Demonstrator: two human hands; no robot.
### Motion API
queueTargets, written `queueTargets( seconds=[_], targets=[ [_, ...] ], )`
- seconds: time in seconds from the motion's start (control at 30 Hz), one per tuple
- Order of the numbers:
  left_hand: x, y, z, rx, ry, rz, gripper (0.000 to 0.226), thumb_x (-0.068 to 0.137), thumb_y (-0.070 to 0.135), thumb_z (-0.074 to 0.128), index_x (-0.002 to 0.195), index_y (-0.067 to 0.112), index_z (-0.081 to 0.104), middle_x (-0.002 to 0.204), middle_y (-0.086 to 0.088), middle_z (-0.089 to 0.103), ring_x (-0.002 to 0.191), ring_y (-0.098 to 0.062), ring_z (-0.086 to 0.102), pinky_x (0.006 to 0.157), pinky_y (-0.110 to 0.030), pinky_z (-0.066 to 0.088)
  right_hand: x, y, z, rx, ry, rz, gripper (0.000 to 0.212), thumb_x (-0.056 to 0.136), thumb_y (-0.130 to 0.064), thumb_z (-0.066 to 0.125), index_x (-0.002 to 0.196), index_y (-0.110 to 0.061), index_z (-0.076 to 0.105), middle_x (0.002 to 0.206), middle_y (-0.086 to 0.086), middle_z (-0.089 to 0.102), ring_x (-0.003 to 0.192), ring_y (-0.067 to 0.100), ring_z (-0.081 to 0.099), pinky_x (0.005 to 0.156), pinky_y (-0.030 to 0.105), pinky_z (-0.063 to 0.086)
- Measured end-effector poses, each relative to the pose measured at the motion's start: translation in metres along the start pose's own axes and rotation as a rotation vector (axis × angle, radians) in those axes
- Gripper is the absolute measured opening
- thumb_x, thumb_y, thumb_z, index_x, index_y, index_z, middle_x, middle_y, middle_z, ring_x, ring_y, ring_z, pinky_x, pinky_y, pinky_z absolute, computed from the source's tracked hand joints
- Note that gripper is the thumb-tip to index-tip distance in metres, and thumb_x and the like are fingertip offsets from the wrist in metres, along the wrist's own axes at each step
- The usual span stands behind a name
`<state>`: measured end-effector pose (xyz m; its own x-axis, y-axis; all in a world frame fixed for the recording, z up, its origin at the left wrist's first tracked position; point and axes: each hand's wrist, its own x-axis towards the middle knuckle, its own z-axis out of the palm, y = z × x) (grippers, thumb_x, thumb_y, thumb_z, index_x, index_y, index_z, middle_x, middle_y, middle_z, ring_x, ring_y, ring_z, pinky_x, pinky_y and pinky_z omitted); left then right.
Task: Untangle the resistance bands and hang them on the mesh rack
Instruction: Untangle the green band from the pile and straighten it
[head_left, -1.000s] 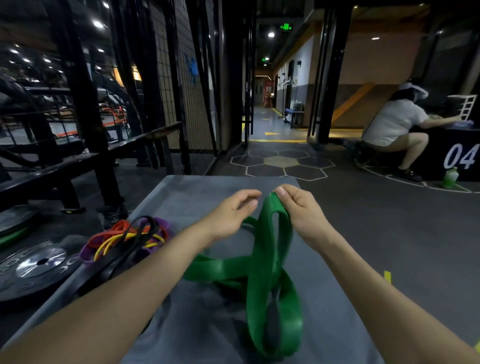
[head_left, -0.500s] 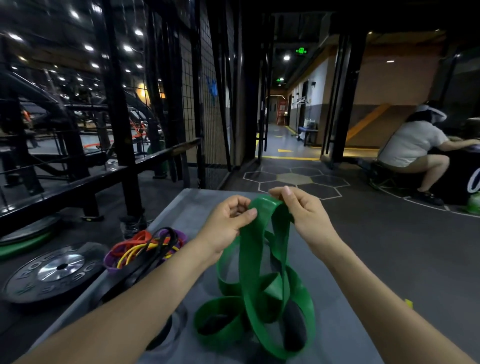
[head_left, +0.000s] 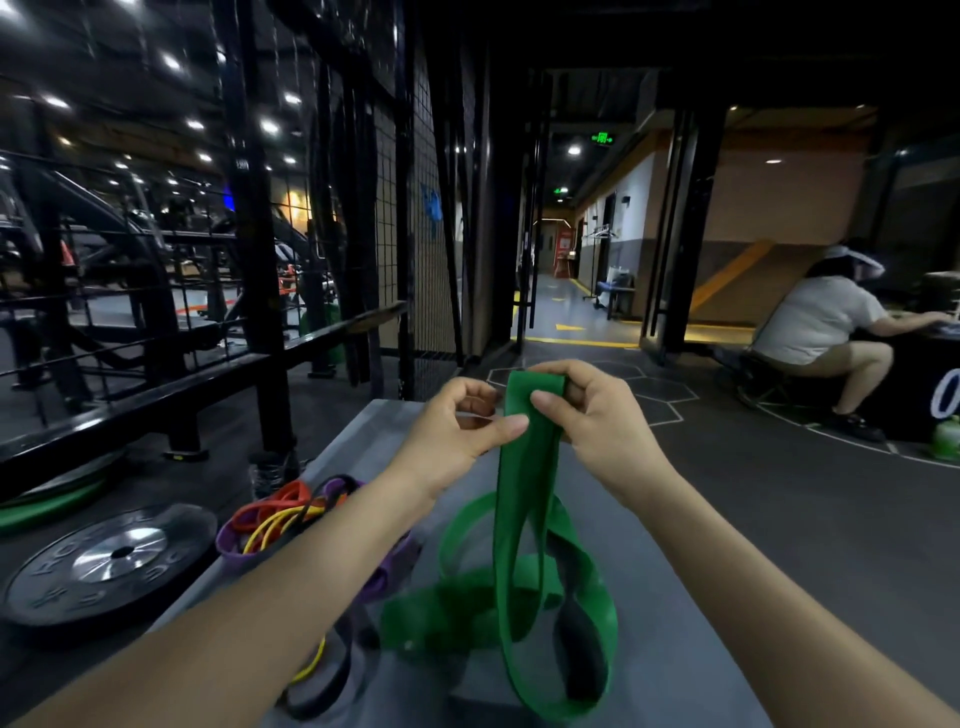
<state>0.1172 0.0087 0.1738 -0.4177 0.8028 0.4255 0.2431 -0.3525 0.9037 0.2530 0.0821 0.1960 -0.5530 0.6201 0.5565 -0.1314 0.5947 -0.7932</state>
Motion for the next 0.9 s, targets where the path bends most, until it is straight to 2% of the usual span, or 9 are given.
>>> queueTargets(
  seconds=[0.13,0.27,0.33,0.47,0.57,0.67,0.73,0.8,0.9],
  targets=[
    [-0.001,0.01,-0.004,-0.028,-0.043,0.044,0.014,0.087,0.014,0.061,0.096,0.023,0.054,0.096,0.001,0.059,0.098,-0.018,0.056,0.09,-0.033,0.048,0.004,-0.009,0.002,0.002,0.009,-0.019,0.017,0.088,-0.005,0.06,0.087,-0.021,0.054,0.093,0.014,0.069,0.088,0.028,0.067,0.084,0.051,0.053],
    [-0.002,0.026,-0.005,-0.104,-0.144,0.144,0.026,0.093,0.007,0.048,0.117,0.018,0.049,0.113,-0.002,0.057,0.105,-0.013,0.056,0.095,-0.03,0.047,0.008,-0.023,0.0,0.098,0.017,-0.042,0.02,0.086,-0.002,0.061,0.085,-0.021,0.058,0.091,0.017,0.066,0.086,0.027,0.064,0.083,0.049,0.055],
    [-0.003,0.032,-0.007,-0.124,-0.184,0.153,0.03,0.093,0.007,0.049,0.118,0.024,0.05,0.115,-0.002,0.058,0.103,-0.013,0.057,0.092,-0.032,0.05,0.008,-0.029,0.0,0.16,0.012,-0.032,0.019,0.085,0.0,0.06,0.085,-0.019,0.058,0.087,0.016,0.062,0.084,0.026,0.062,0.08,0.046,0.054],
    [-0.002,0.04,-0.006,-0.191,-0.22,0.1,0.029,0.089,0.003,0.053,0.108,0.025,0.056,0.103,-0.002,0.062,0.095,-0.014,0.061,0.081,-0.028,0.054,0.005,-0.028,0.002,0.181,0.068,0.043,0.021,0.084,-0.003,0.063,0.086,-0.02,0.049,0.098,0.018,0.058,0.086,0.026,0.059,0.078,0.049,0.054],
    [0.001,0.043,-0.002,-0.204,-0.156,0.085,0.022,0.088,0.001,0.055,0.101,0.018,0.058,0.092,-0.006,0.058,0.088,-0.018,0.06,0.076,-0.027,0.055,0.007,-0.024,0.002,0.168,0.109,0.074,0.02,0.085,-0.006,0.062,0.082,-0.017,0.046,0.096,0.02,0.059,0.086,0.029,0.059,0.081,0.056,0.051],
    [0.005,0.045,0.003,-0.154,-0.079,0.098,0.019,0.085,0.0,0.058,0.093,0.017,0.059,0.081,-0.005,0.053,0.079,-0.018,0.058,0.071,-0.028,0.056,0.005,-0.02,0.001,0.114,0.032,0.059,0.01,0.089,-0.01,0.058,0.093,-0.018,0.054,0.098,0.007,0.065,0.094,0.024,0.063,0.088,0.052,0.052],
    [0.01,0.047,0.005,-0.107,-0.039,0.11,0.019,0.085,0.0,0.06,0.089,0.018,0.06,0.078,-0.004,0.051,0.076,-0.017,0.057,0.069,-0.03,0.057,0.002,-0.015,0.0,0.086,-0.082,0.064,0.03,0.088,-0.012,0.061,0.116,-0.018,0.054,0.112,0.0,0.064,0.105,0.019,0.063,0.094,0.045,0.051],
    [0.015,0.048,0.005,-0.07,0.001,0.109,0.019,0.085,0.001,0.061,0.087,0.02,0.061,0.076,-0.002,0.05,0.077,-0.018,0.056,0.071,-0.038,0.056,0.0,-0.009,-0.001,0.044,-0.177,0.089,0.067,0.077,-0.019,0.071,0.137,-0.017,0.041,0.126,-0.005,0.059,0.116,0.015,0.058,0.1,0.041,0.047],
    [0.021,0.047,0.005,0.016,0.037,0.098,0.018,0.083,0.006,0.066,0.086,0.024,0.064,0.079,-0.002,0.05,0.083,-0.022,0.055,0.08,-0.048,0.056,0.003,-0.005,0.0,-0.199,-0.225,0.074,0.098,0.06,-0.035,0.079,0.143,-0.023,0.03,0.136,-0.007,0.051,0.125,0.009,0.048,0.105,0.035,0.041]
  ],
)
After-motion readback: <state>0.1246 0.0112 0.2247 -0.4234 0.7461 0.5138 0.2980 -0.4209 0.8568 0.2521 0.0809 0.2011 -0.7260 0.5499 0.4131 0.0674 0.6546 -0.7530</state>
